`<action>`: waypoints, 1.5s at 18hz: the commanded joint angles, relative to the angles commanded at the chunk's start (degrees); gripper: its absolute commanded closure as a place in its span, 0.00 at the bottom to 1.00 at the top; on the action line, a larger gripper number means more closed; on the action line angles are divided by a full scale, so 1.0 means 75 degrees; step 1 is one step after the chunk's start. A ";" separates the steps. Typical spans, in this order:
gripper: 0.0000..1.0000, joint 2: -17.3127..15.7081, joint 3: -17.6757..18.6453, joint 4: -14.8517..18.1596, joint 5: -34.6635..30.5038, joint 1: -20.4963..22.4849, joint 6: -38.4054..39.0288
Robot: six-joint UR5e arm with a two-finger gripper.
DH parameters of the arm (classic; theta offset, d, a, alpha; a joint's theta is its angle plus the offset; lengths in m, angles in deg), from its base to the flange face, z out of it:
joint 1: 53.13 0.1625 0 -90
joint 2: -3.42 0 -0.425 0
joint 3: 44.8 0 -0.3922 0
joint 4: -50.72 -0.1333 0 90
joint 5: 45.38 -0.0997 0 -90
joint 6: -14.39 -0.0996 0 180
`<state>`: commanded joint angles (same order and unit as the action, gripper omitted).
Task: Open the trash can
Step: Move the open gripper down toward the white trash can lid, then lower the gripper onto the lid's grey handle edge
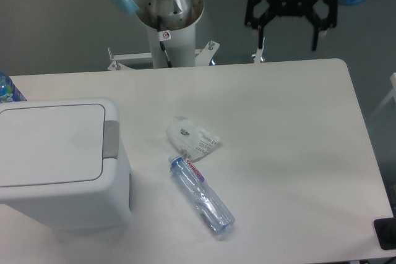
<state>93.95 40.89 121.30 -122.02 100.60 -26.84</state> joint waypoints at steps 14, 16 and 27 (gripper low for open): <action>0.00 0.0750 -0.0058 -0.0949 -0.0047 -0.1442 0.2860; 0.00 0.0821 -0.0070 -0.0962 -0.0047 -0.1665 0.2955; 0.00 0.0985 -0.0117 -0.1278 -0.0012 -0.2368 0.4255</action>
<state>101.33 40.01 111.71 -122.11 82.84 5.07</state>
